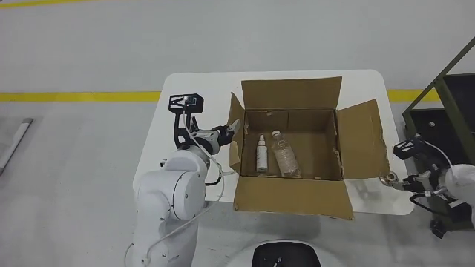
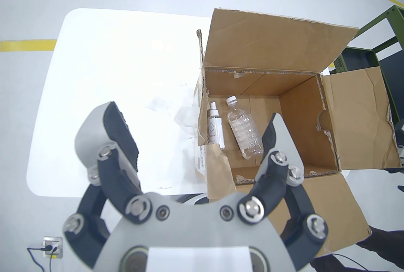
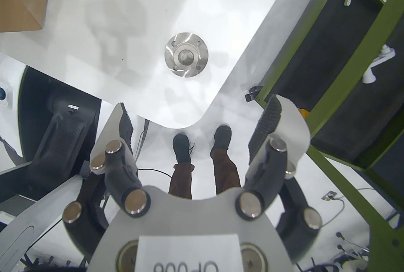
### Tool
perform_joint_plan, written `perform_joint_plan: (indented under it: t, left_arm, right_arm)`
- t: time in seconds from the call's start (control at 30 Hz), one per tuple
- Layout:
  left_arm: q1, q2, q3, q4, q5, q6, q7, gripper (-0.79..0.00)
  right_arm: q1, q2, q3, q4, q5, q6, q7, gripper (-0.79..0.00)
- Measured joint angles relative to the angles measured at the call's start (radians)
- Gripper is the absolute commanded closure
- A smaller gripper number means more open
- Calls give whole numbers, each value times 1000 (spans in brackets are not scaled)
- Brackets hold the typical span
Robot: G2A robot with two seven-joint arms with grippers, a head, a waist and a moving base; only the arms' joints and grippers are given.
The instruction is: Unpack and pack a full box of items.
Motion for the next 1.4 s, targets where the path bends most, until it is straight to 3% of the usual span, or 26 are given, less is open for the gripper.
perform_joint_plan:
  t: [0.03, 0.13, 0.2, 0.23, 0.93, 1.1, 1.17, 1.2, 1.4]
  left_arm:
    - [0, 0, 0, 0, 0, 0, 0, -785]
    - [0, 0, 0, 0, 0, 0, 0, -785]
    - [0, 0, 0, 0, 0, 0, 0, -785]
    - [0, 0, 0, 0, 0, 0, 0, -785]
    - [0, 0, 0, 0, 0, 0, 0, -785]
    - [0, 0, 0, 0, 0, 0, 0, -785]
    - [0, 0, 0, 0, 0, 0, 0, -785]
    - [0, 0, 0, 0, 0, 0, 0, -785]
    - [0, 0, 0, 0, 0, 0, 0, -785]
  right_arm:
    - [14, 0, -20, 19, -13, 4, -6, -486]
    - [55, -1, -69, 75, -34, 19, -20, -511]
    - [78, -2, -92, 108, -21, 29, -21, -456]
    - [86, -2, -100, 118, -20, 30, -21, -388]
    - [146, 4, -196, 239, -64, 70, -88, -314]
    - [158, 5, -211, 261, -62, 74, -95, -197]
    - [162, 6, -215, 268, -61, 76, -97, -31]
    - [164, 6, -217, 270, -59, 77, -98, 0]
    - [166, 12, -198, 270, -29, 82, -108, 0]
